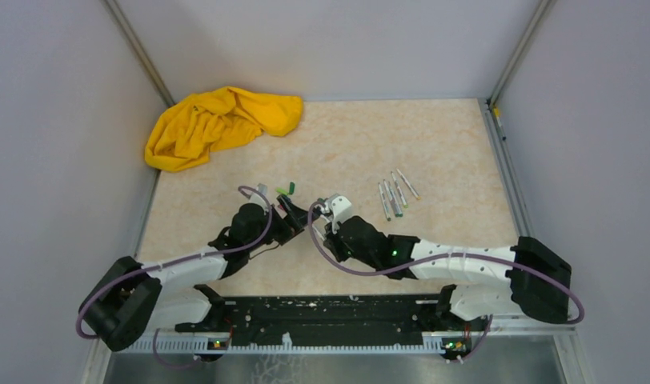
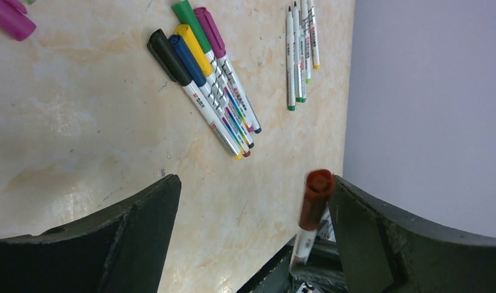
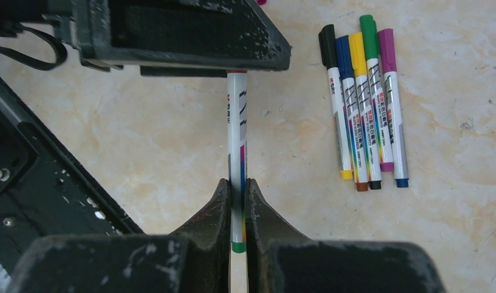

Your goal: Open the pen caps

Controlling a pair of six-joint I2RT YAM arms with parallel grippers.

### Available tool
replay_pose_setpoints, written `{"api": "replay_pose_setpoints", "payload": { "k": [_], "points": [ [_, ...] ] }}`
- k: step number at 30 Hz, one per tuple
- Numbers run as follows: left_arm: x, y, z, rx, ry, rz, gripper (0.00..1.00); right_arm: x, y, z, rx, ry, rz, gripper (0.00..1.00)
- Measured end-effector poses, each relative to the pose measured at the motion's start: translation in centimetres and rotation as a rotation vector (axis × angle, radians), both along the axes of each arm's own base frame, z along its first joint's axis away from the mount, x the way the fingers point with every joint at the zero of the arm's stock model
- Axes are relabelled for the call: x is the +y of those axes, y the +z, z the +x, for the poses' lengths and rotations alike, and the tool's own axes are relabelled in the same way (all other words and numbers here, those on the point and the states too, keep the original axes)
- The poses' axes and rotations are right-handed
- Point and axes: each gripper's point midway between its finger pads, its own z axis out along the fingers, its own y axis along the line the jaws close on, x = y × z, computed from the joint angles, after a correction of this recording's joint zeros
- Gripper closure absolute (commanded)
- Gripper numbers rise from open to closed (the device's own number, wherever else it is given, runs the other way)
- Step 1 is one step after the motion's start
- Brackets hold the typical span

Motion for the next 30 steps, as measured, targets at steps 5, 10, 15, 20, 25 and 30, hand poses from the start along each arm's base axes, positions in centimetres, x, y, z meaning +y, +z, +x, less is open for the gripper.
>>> {"api": "replay_pose_setpoints", "payload": {
  "k": [5, 10, 15, 20, 25, 30],
  "points": [
    [-1.0, -0.9, 0.0, 0.03, 0.006, -0.001, 0.11, 0.0, 1.1, -0.5, -0.009, -0.006, 0.047, 1.0],
    [-1.1, -0.6, 0.2, 0.02, 0.036, -0.006, 0.18, -0.2, 0.8, -1.5, 0.001, 0.001, 0.055, 1.0],
    [-1.0, -0.4, 0.4, 0.013, 0.065, -0.007, 0.37, -0.2, 0.5, -1.8, 0.003, -0.002, 0.052, 1.0],
    [-1.1, 0.3, 0.4, -0.004, 0.072, -0.021, 0.5, -0.3, 0.3, -1.9, 0.002, -0.003, 0.049, 1.0],
    [-1.2, 0.6, 0.3, -0.011, 0.071, -0.028, 0.52, -0.3, 0.0, -1.8, 0.001, -0.008, 0.039, 1.0],
    [-1.4, 0.7, 0.1, -0.013, 0.064, -0.031, 0.58, -0.4, -0.1, -1.6, -0.003, -0.017, 0.034, 1.0]
  ]
}}
